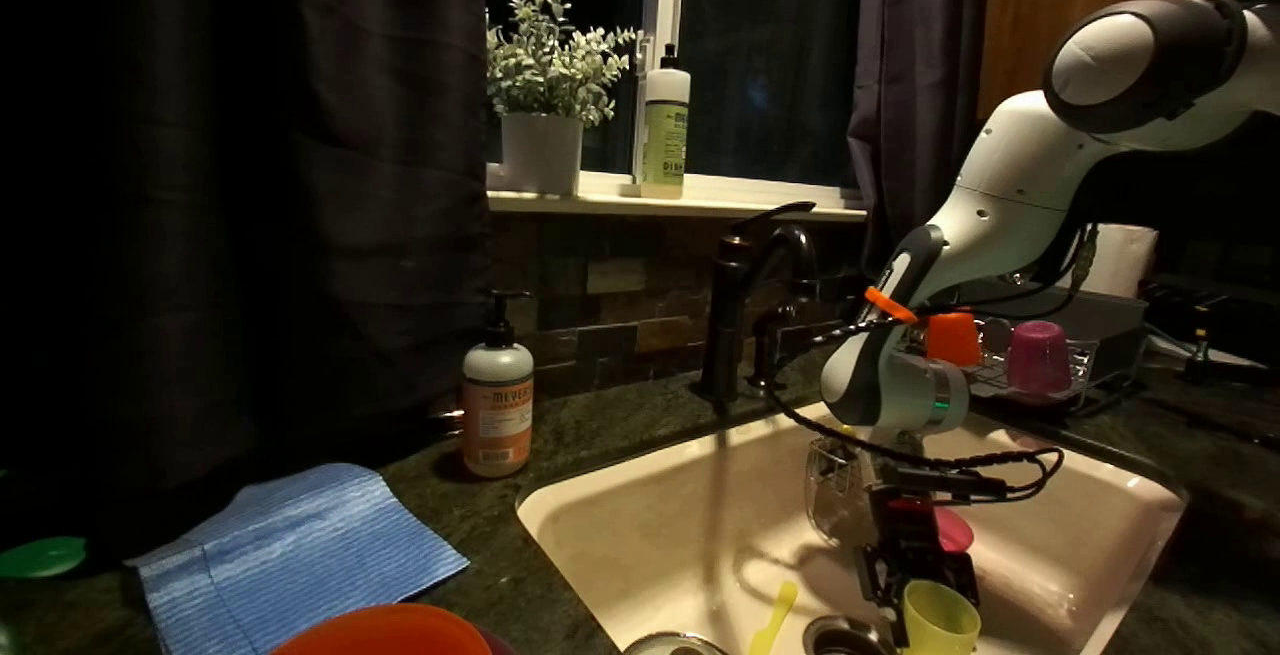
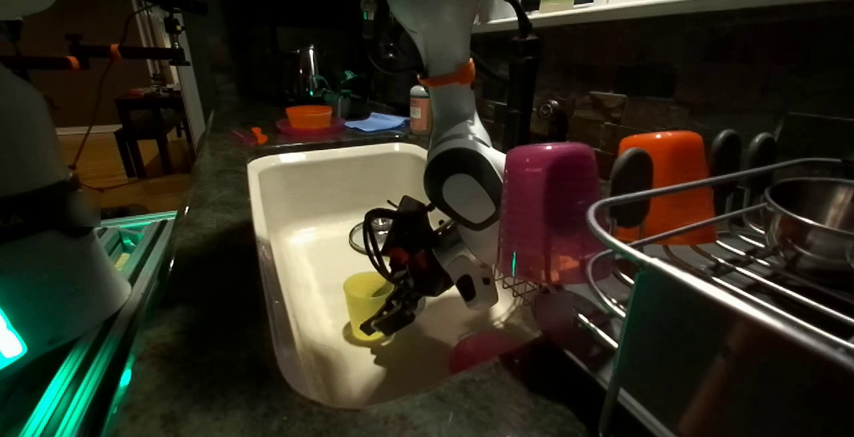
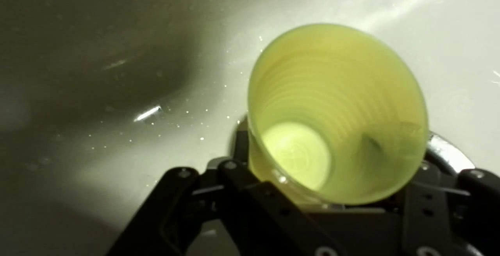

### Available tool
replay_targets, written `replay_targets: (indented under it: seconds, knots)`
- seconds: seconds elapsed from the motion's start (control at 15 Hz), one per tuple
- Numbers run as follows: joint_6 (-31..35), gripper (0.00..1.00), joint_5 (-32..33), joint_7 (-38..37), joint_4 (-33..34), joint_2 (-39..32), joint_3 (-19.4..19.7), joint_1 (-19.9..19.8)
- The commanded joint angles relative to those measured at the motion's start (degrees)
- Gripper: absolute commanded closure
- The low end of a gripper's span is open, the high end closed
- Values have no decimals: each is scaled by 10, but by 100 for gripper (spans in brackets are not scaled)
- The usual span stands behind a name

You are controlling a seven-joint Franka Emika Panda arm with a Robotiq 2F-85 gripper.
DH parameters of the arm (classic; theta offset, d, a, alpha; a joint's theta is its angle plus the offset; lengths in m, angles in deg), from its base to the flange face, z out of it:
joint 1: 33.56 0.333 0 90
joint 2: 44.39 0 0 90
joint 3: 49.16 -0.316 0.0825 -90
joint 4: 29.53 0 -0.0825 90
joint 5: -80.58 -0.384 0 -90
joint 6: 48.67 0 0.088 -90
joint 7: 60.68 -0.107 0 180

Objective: Put the yellow cup inside the drying rack

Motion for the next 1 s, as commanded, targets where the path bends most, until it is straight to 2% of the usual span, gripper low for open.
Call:
replay_targets:
  seconds: [0.0,0.67,0.93]
  knots:
    - [-17,53,-15,18,8,0,0,-2]
    - [16,53,-41,21,-92,150,-16,18]
    - [41,53,-46,6,-144,226,-12,46]
